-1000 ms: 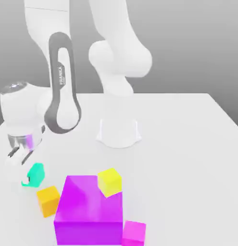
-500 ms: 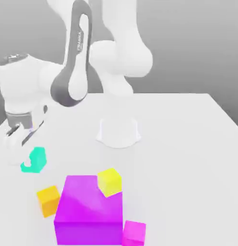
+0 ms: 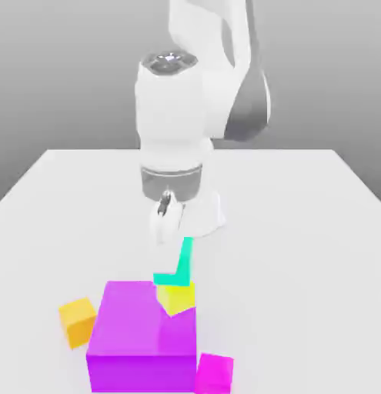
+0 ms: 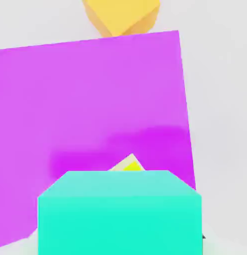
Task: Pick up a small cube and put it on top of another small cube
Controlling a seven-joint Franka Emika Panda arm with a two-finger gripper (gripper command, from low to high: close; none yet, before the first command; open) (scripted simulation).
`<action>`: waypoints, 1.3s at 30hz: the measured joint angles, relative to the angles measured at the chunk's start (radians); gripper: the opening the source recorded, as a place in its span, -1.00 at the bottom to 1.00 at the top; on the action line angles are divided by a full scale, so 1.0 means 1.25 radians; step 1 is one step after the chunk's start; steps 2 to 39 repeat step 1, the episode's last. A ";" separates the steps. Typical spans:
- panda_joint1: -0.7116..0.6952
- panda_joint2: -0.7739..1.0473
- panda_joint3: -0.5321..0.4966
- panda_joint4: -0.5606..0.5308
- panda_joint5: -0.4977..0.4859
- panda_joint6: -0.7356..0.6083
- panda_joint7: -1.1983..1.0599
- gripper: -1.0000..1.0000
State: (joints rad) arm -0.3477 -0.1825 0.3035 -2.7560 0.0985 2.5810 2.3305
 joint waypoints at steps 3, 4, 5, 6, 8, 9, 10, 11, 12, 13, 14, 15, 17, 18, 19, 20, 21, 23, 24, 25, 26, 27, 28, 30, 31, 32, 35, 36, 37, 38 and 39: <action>0.000 0.000 0.000 0.000 0.000 0.000 0.000 1.00; 0.000 0.000 0.000 0.000 0.000 0.000 0.000 1.00; 0.000 0.000 0.000 0.000 0.000 0.000 0.000 1.00; 0.000 0.000 0.000 0.000 0.000 0.000 0.000 1.00; 0.000 0.000 0.000 0.000 0.000 0.000 0.000 1.00; 0.000 0.000 0.000 0.000 0.000 0.000 0.000 1.00; 0.000 0.000 0.000 0.000 0.000 0.000 0.000 1.00; 0.000 0.000 0.000 0.000 0.000 0.000 0.000 1.00; 0.000 0.000 0.000 0.000 0.000 0.000 0.000 1.00; 0.000 0.000 0.000 0.000 0.000 0.000 0.000 1.00; 0.000 0.000 0.000 0.000 0.000 0.000 0.000 1.00; 0.000 0.000 0.000 0.000 0.000 0.000 0.000 1.00; 0.000 0.000 0.000 0.000 0.000 0.000 0.000 1.00; 0.000 0.000 0.000 0.000 0.000 0.000 0.000 1.00; 0.000 0.000 0.000 0.000 0.000 0.000 0.000 1.00; 0.000 0.000 0.000 0.000 0.000 0.000 0.000 1.00; 0.000 0.000 0.000 0.000 0.000 0.000 0.000 1.00; 0.000 0.000 0.000 0.000 0.000 0.000 0.000 1.00; 0.000 0.000 0.000 0.000 0.000 0.000 0.000 1.00; 0.000 0.000 0.000 0.000 0.000 0.000 0.000 1.00; 0.000 0.000 0.000 0.000 0.000 0.000 0.000 1.00; 0.000 0.000 0.000 0.000 0.000 0.000 0.000 1.00; 0.000 0.000 0.000 0.000 0.000 0.000 0.000 1.00; 0.000 0.000 0.000 0.000 0.000 0.000 0.000 1.00; 0.000 0.000 0.000 0.000 0.000 0.000 0.000 1.00; 0.000 0.000 0.000 0.000 0.000 0.000 0.000 1.00; 0.000 0.000 0.000 0.000 0.000 0.000 0.000 1.00; 0.000 0.000 0.000 0.000 0.000 0.000 0.000 1.00; 0.000 0.000 0.000 0.000 0.000 0.000 0.000 1.00; 0.000 0.000 0.000 0.000 0.000 0.000 0.000 1.00; 0.000 0.000 0.000 0.000 0.000 0.000 0.000 1.00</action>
